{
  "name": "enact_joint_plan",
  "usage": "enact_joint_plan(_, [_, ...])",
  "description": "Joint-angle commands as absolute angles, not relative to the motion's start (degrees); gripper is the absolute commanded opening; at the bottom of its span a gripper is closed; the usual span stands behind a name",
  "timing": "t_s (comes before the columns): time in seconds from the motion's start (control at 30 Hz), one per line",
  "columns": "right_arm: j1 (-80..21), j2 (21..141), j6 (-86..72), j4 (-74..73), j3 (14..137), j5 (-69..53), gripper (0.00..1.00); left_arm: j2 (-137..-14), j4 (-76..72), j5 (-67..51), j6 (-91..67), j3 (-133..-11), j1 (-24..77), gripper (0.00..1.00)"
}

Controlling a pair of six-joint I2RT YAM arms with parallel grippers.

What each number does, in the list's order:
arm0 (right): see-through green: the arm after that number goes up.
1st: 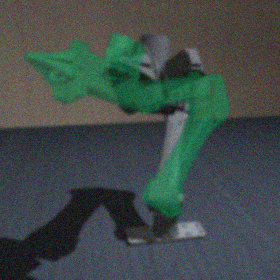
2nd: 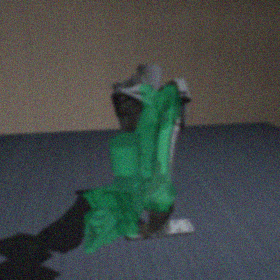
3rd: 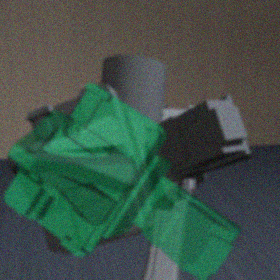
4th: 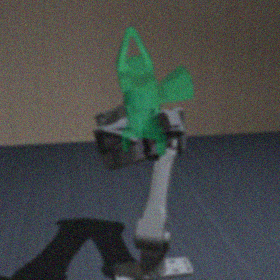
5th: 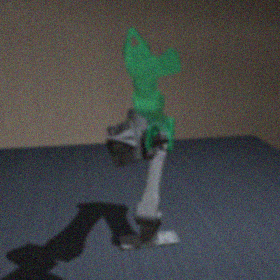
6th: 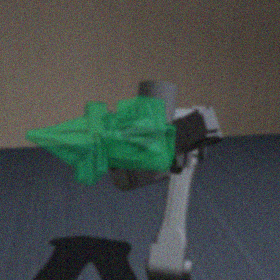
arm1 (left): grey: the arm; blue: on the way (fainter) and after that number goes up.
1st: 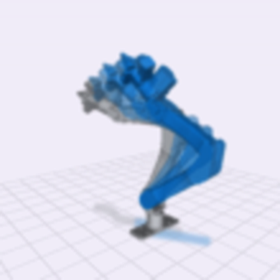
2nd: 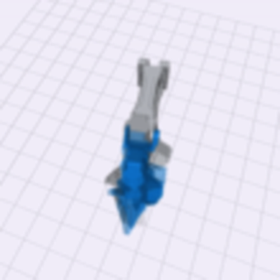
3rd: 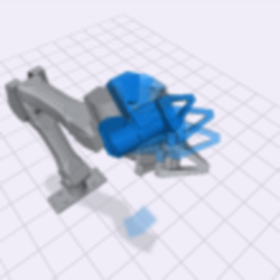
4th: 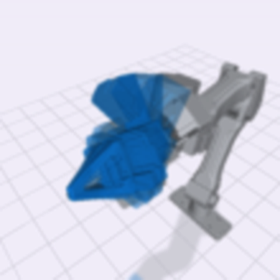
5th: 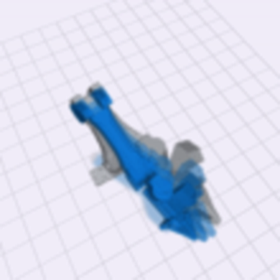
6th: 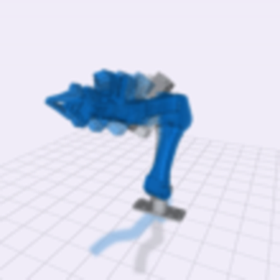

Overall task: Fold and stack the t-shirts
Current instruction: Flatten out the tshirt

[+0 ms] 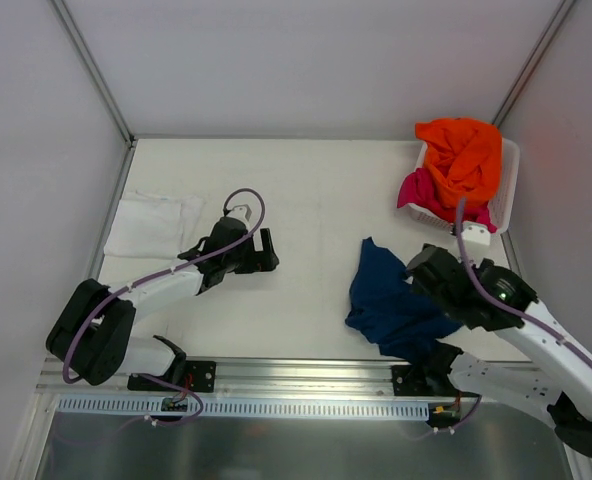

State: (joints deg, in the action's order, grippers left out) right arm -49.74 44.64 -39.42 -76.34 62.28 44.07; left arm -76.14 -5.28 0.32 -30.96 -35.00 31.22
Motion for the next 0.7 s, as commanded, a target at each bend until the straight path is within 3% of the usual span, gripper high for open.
enact_joint_plan(0.0, [-53.07, 48.94, -39.04, -88.44, 63.54, 44.03, 0.80, -76.55, -5.98, 1.05, -31.82, -36.83, 32.08, 0.99])
enact_joint_plan(0.17, [-51.78, 54.30, -29.98, -73.14, 64.60, 44.56, 0.92, -76.29, -5.89, 1.23, -31.82, -36.39, 32.34, 0.99])
enact_joint_plan(0.5, [-32.10, 66.35, -17.41, -42.05, 53.10, 24.98, 0.90, -74.10, -5.80, 1.67, -31.38, -34.19, 32.61, 0.99])
enact_joint_plan(0.67, [-25.93, 75.57, -16.96, -36.48, 50.54, 20.04, 0.89, -73.39, -5.80, 1.67, -31.38, -33.66, 32.61, 0.99])
